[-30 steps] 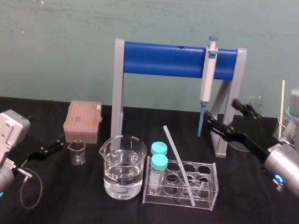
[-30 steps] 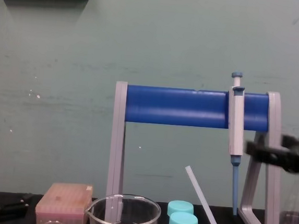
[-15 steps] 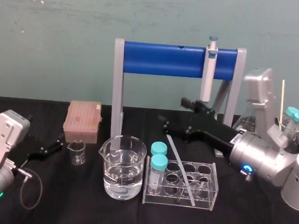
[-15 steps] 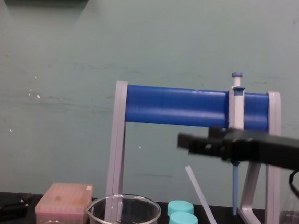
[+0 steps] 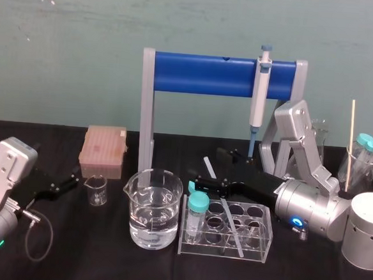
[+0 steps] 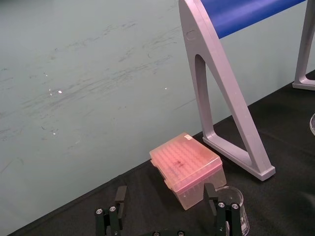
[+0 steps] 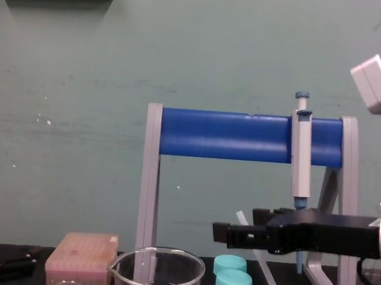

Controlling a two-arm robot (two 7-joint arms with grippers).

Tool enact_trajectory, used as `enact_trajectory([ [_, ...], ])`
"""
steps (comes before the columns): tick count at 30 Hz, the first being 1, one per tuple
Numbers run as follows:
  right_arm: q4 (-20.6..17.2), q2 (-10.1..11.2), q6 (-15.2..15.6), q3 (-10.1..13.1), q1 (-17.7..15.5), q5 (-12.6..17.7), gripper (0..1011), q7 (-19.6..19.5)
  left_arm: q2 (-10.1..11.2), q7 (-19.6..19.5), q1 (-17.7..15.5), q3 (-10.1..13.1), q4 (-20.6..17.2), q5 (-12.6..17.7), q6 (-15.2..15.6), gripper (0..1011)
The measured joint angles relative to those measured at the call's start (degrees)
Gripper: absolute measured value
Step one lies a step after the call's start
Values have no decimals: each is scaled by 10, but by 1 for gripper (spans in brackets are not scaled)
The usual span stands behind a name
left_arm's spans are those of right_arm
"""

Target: Pick up the stirring rod with one hand, then place it down.

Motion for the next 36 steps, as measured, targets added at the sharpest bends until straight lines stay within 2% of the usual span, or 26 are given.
enact_trajectory([
  [12, 11, -6, 6, 1, -7, -15, 1000, -14, 0, 0, 0, 0, 0, 0, 0, 1000],
  [29, 31, -23, -10, 4, -1, -47, 1000, -16, 0, 0, 0, 0, 0, 0, 0, 1000],
  [36, 31, -23, -10, 4, -1, -46, 1000, -15, 0, 0, 0, 0, 0, 0, 0, 1000],
])
